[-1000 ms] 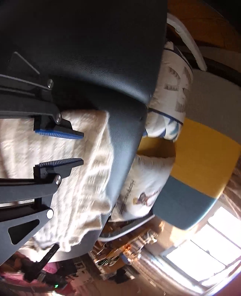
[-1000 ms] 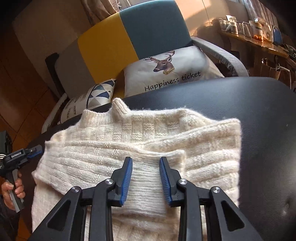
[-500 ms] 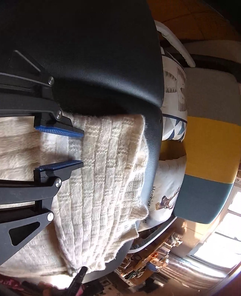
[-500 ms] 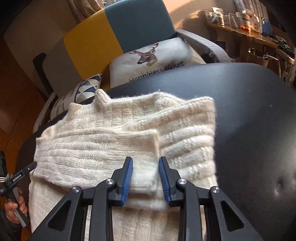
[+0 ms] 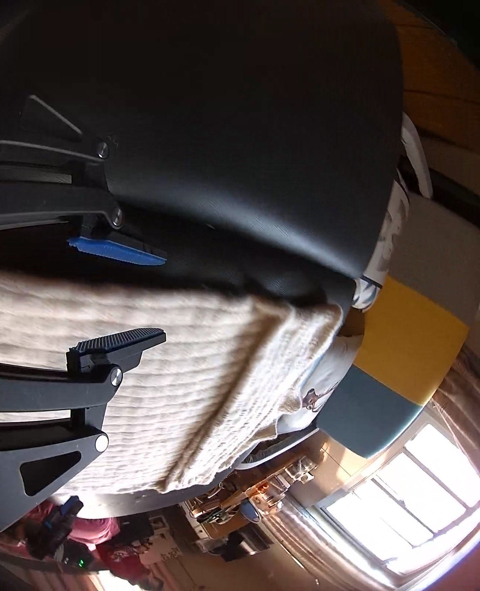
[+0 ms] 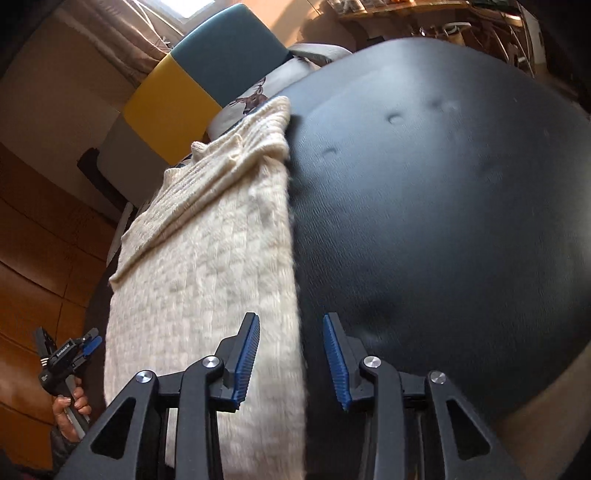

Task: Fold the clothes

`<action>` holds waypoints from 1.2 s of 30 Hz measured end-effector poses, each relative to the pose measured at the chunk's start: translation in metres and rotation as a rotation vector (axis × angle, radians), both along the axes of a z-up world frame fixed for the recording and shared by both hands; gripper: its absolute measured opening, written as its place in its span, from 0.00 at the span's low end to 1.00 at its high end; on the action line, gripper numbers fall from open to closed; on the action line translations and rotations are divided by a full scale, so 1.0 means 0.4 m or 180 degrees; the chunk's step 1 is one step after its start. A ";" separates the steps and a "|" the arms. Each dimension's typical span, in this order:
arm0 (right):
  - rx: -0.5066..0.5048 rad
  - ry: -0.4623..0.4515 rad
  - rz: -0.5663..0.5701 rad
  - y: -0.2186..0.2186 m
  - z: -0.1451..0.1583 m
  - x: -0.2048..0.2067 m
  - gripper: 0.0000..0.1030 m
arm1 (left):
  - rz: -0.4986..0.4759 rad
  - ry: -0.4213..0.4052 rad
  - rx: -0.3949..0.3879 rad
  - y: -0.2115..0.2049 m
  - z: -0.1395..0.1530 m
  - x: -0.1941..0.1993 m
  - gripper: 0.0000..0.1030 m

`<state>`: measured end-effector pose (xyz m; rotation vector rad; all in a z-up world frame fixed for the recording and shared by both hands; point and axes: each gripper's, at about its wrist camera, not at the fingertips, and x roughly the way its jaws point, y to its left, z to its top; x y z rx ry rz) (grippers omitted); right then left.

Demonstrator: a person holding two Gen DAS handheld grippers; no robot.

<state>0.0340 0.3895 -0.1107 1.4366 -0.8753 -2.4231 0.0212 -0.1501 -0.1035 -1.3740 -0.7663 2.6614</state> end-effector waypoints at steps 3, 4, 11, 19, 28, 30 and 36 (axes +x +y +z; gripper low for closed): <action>-0.0283 0.0013 0.0031 0.022 -0.013 0.055 0.35 | 0.0032 -0.0046 0.0079 -0.023 -0.007 0.066 0.37; -0.0427 -0.0007 0.0068 0.026 -0.023 0.065 0.35 | 0.0020 -0.0050 0.0123 -0.028 -0.009 0.082 0.37; -0.0833 -0.0059 0.0278 -0.006 -0.050 0.054 0.35 | -0.0265 -0.0090 0.0326 -0.010 -0.030 0.163 0.44; -0.1003 -0.0091 0.0481 -0.037 -0.057 0.042 0.35 | -0.0584 -0.0104 0.0210 0.032 -0.036 0.221 0.52; -0.1515 -0.0204 0.0516 -0.043 -0.107 0.032 0.35 | -0.0741 -0.0064 0.0239 0.067 -0.051 0.236 0.53; -0.1569 -0.0231 0.0553 -0.050 -0.114 0.037 0.35 | -0.0827 -0.0091 0.0109 0.081 -0.043 0.242 0.53; -0.1670 -0.0315 0.0669 -0.066 -0.128 0.057 0.35 | -0.0783 -0.0101 0.0064 0.096 -0.044 0.264 0.54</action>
